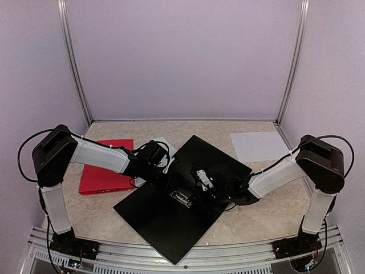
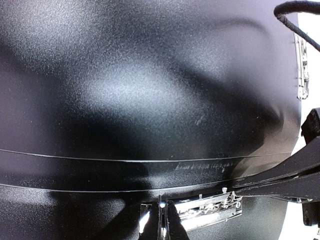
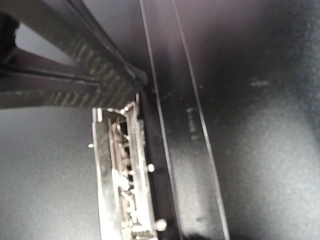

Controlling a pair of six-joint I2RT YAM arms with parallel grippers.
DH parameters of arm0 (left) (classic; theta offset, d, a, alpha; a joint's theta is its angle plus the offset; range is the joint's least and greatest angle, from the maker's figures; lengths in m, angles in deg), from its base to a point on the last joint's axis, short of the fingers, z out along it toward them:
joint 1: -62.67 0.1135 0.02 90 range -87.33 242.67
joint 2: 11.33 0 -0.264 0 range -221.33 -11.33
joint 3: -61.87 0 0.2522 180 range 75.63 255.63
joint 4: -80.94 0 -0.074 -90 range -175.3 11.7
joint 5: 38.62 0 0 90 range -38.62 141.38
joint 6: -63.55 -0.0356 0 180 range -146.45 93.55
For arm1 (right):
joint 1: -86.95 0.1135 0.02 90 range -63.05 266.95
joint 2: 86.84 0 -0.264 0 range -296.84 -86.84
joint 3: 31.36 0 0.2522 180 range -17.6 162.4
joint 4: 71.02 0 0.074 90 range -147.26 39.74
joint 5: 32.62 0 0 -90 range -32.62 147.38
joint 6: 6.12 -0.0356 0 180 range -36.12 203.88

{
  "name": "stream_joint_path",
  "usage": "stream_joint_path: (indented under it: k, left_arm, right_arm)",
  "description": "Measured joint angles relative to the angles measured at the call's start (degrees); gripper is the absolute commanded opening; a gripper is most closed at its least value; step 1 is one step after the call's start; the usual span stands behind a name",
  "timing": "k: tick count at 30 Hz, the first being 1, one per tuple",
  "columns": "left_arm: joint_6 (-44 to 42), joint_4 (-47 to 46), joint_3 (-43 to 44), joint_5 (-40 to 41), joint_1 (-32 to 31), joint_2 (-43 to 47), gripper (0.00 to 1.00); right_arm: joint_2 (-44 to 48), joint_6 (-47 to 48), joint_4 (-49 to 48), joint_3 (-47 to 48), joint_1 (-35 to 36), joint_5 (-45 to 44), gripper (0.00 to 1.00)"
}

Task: Put the files into the folder
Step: Open the spring clip on the folder.

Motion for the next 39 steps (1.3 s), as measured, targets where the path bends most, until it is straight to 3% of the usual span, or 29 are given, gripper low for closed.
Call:
stream_joint_path:
  k: [21, 39]
  left_arm:
    - [0.6, -1.3, -2.9, 3.1, -1.1, 2.7, 0.0]
    - [0.6, 0.2, -2.7, 4.5, -1.8, 3.0, 0.0]
  right_arm:
    - [-1.4, -8.8, 0.6, 1.2, 1.8, -3.0, 0.0]
    - [-1.5, -8.6, 0.6, 1.5, 2.6, -3.8, 0.0]
